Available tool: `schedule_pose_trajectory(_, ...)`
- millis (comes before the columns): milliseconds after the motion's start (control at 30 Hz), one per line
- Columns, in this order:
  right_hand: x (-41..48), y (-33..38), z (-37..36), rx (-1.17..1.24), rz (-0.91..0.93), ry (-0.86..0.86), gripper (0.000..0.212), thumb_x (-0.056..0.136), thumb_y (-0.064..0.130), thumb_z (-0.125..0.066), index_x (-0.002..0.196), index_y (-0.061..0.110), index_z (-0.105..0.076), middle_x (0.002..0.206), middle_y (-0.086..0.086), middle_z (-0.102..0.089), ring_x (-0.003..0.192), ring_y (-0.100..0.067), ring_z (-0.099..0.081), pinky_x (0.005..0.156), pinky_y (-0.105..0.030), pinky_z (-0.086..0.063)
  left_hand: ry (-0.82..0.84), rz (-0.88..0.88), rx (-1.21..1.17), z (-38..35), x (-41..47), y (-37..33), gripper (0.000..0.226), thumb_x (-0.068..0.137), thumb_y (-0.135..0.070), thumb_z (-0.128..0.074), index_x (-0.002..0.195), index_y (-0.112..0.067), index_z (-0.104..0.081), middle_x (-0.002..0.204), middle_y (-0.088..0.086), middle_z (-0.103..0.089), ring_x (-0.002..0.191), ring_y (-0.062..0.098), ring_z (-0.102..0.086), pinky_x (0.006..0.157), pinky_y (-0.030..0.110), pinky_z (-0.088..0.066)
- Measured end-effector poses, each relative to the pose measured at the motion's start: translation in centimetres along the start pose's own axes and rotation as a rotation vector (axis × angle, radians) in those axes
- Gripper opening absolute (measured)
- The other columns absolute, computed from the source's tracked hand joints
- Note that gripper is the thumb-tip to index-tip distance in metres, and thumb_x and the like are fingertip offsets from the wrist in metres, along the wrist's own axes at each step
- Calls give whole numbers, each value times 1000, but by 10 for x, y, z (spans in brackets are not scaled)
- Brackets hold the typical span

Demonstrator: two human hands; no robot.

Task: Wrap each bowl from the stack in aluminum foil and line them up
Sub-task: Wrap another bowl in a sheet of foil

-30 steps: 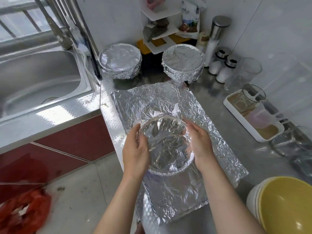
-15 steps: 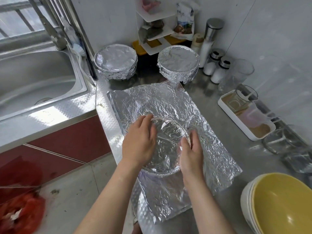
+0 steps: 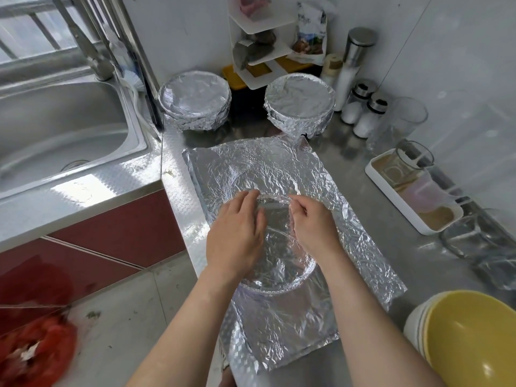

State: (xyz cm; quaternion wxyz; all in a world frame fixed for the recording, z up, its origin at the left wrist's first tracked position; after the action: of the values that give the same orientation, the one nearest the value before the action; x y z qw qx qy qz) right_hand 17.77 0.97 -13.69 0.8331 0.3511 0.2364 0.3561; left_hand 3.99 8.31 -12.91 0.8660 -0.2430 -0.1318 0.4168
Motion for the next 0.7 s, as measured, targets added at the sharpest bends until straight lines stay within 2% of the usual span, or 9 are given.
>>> schedule_pose_trajectory(100, -1, 1, 1, 64, -31, 41, 32, 103, 25, -41, 82, 6, -56, 71, -19, -56, 59, -27, -47, 59, -43, -45, -3, -8, -22, 1, 0, -2, 46, 104, -39, -32, 146, -22, -40, 147, -2, -44, 132, 19, -40, 105, 35, -37)
schedule_pose_trajectory(200, -2, 2, 7, 229, -100, 146, 34, 103, 29, -42, 114, 3, -61, 103, -17, -65, 83, -24, -57, 84, -50, -51, -59, 57, -167, 10, -2, 1, 42, 104, -35, -37, 144, -25, -44, 146, -2, -47, 133, 16, -42, 105, 32, -36)
schedule_pose_trajectory(267, -2, 6, 14, 282, -131, 175, 40, 103, 30, -40, 136, 10, -51, 136, -1, -54, 122, -20, -52, 107, -40, -41, -111, 253, -413, 9, -8, 17, 38, 100, -40, -40, 137, -34, -48, 136, 9, -57, 123, 30, -54, 104, 44, -43)
schedule_pose_trajectory(333, -1, 8, 16, 329, -152, 203, 44, 104, 30, -39, 143, 11, -44, 146, 2, -47, 134, -13, -42, 107, -28, -32, -149, 431, -613, 3, -20, 28, 39, 90, -54, -36, 127, -50, -48, 122, 25, -61, 108, 49, -59, 91, 65, -48)
schedule_pose_trajectory(400, -3, 8, 12, 344, -189, 243, 45, 104, 32, -39, 142, 11, -45, 128, 6, -63, 119, -5, -55, 95, -24, -38, -154, 483, -682, -6, -33, 27, 40, 85, -56, -33, 123, -55, -46, 122, 27, -60, 109, 53, -57, 88, 68, -47)
schedule_pose_trajectory(467, -8, 7, 10, 374, -222, 204, 41, 103, 33, -41, 136, 11, -51, 118, -9, -68, 106, -17, -64, 85, -21, -44, -174, 506, -742, -3, -36, 18, 41, 88, -48, -33, 125, -52, -49, 125, 18, -63, 111, 47, -59, 90, 63, -50)
schedule_pose_trajectory(567, -23, 5, 17, 469, -276, 61, 33, 102, 29, -45, 123, 8, -59, 126, -36, -49, 92, -41, -60, 73, -38, -55, -111, 432, -737, 5, -22, 17, 43, 99, -23, -35, 138, -32, -51, 119, 33, -59, 64, 28, -66, 60, 42, -56)
schedule_pose_trajectory(633, -39, 7, 21, 563, -278, -60, 33, 103, 25, -44, 131, 14, -56, 112, -23, -62, 104, -48, -53, 85, -53, -53, -20, 347, -736, 17, -8, 15, 41, 104, -11, -35, 136, -27, -55, 101, 32, -63, 41, 17, -45, 41, 29, -41)
schedule_pose_trajectory(700, -51, 9, 19, 627, -252, -132, 36, 103, 23, -43, 137, 14, -52, 92, 7, -71, 99, -41, -53, 79, -36, -57, 91, 266, -730, 27, 5, 12, 41, 104, -6, -34, 129, -30, -57, 63, 3, -67, 39, 16, -37, 36, 25, -34)
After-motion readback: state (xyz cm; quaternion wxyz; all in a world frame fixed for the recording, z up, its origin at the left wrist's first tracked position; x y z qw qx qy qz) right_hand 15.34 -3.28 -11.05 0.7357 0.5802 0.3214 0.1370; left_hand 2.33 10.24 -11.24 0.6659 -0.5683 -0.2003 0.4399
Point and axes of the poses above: each hand's wrist, its own x-axis towards the middle knuckle, its own z-axis out of the back of the hand, y = z × x, the point moved 4 cm from there along x, towards the middle knuckle
